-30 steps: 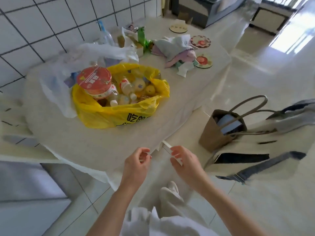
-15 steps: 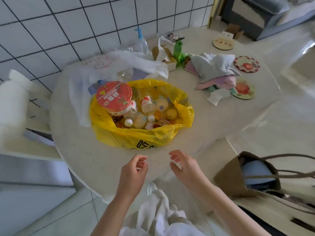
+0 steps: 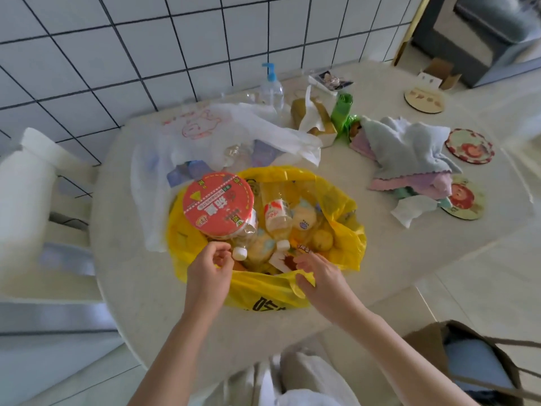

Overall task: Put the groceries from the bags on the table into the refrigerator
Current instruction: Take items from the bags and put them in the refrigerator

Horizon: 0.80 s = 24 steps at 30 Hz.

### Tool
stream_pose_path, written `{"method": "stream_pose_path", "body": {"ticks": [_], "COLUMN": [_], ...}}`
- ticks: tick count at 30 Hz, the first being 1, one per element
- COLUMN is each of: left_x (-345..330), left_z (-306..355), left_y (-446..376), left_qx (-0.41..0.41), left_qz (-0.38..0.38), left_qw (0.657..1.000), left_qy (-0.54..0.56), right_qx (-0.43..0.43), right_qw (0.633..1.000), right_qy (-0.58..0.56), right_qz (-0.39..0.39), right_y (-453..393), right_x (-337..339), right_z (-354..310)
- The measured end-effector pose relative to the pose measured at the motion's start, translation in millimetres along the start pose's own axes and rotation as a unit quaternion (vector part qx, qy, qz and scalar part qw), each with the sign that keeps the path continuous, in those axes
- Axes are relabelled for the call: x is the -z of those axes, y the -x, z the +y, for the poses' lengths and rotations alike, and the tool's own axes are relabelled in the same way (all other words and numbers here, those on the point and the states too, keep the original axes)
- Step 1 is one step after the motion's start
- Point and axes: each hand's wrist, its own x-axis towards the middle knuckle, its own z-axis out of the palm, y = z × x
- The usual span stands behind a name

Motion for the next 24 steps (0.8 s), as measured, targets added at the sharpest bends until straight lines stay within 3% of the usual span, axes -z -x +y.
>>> {"method": "stream_pose_path", "body": {"ticks": [4, 10, 14, 18, 24], "left_x": [-18.4, -48.8, -64.2, -71.2, -74.6], "left_z": [-0.4, 0.9, -0.4, 5.4, 2.1], "left_y": [-12.7, -22.9, -23.0, -24.5, -24.9], "left_qx": [-0.033, 0.077, 0.098, 0.113, 0.109], "left_qz": [-0.04, -0.045, -0.034, -0.026, 0.01], "left_qw": [0.994, 0.971, 0.961, 0.95, 0.949], "left_qy": [-0.093, -0.22, -0.256, -0.291, -0.297], "right_qx": [0.027, 0.119, 0.234, 0.344, 0.395], "right_qw": [0.999, 0.977, 0.916, 0.831, 0.747], "right_qy": [0.038, 0.177, 0.314, 0.405, 0.509], "right_qz": [-0.01, -0.028, -0.088, -0.163, -0.167], "right_y": [-40.7, -97.2, -125.1, -143.6, -150.4], "right_x": [16.7, 25.0, 12.8, 7.0, -3.2], "right_z": [1.7, 18.4, 36.6, 48.8, 44.0]}}
